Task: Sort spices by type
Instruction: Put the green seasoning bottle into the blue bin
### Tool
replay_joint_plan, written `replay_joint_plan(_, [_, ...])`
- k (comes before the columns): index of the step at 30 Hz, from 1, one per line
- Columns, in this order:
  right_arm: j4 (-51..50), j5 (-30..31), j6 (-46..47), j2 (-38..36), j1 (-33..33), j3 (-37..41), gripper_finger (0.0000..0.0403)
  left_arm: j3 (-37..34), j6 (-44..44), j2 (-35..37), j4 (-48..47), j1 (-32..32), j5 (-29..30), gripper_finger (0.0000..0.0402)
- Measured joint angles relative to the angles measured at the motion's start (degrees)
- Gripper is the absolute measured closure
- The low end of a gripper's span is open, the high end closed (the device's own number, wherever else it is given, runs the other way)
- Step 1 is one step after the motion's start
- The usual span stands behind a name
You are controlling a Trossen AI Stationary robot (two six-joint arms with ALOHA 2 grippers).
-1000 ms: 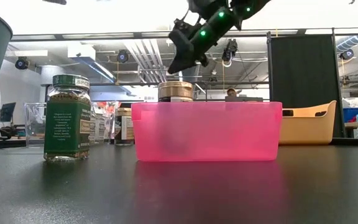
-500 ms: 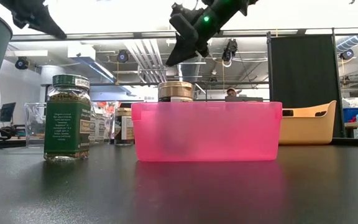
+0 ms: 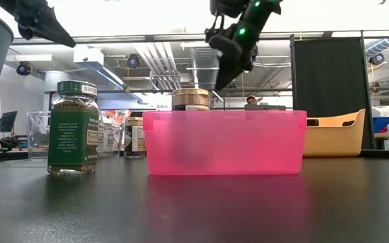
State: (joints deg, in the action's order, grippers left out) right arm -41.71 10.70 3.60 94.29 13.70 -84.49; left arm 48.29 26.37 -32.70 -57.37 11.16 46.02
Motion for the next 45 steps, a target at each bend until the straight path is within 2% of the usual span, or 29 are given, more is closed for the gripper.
replay_joint_plan(5, [-6.49,-0.21,1.96,-3.04,-0.84,0.06,0.0385,0.0,-0.28,-0.14,0.08,0.02,-0.15,0.0402])
replay_joint_plan(8, [-13.97,-0.15,6.0,-5.28,-0.98,0.07,0.0385,0.0,-0.3,-0.16,-0.84,0.0,-0.17,0.0402])
replay_joint_plan(13, [-31.02,-0.29,15.98,-8.42,-2.46,0.16,0.0385,0.0,-0.31,-0.14,-0.99,-0.02,-0.18,0.0402])
replay_joint_plan(18, [-41.75,-3.05,27.28,-12.6,-5.57,0.16,0.0385,0.0,-0.31,-0.14,-1.04,-0.02,-0.17,0.0402])
replay_joint_plan(21, [-42.39,-6.03,32.59,-15.22,-8.42,0.34,0.0385,0.0,-0.33,-0.23,-1.04,-0.02,-0.17,0.0402])
replay_joint_plan(25, [-42.14,-5.18,35.62,-17.37,-12.98,0.4,0.0385,0.0,-0.33,-0.32,-1.04,-0.01,-0.15,0.0402])
replay_joint_plan(31, [-39.1,-2.65,30.13,-17.35,-23.79,1.39,0.0385,0.0,-0.34,-0.32,-1.04,-0.01,-0.15,0.0402])
replay_joint_plan(37, [-37.6,-0.18,25.32,-14.23,-32.89,1.5,0.0385,0.0,-0.33,-0.36,-0.7,-0.02,-0.13,0.0402])
replay_joint_plan(45, [-36.2,-0.16,24.57,-12.78,-40.21,1.58,0.0385,0.0,-0.34,-1.05,1.46,-0.02,-0.09,0.0402])
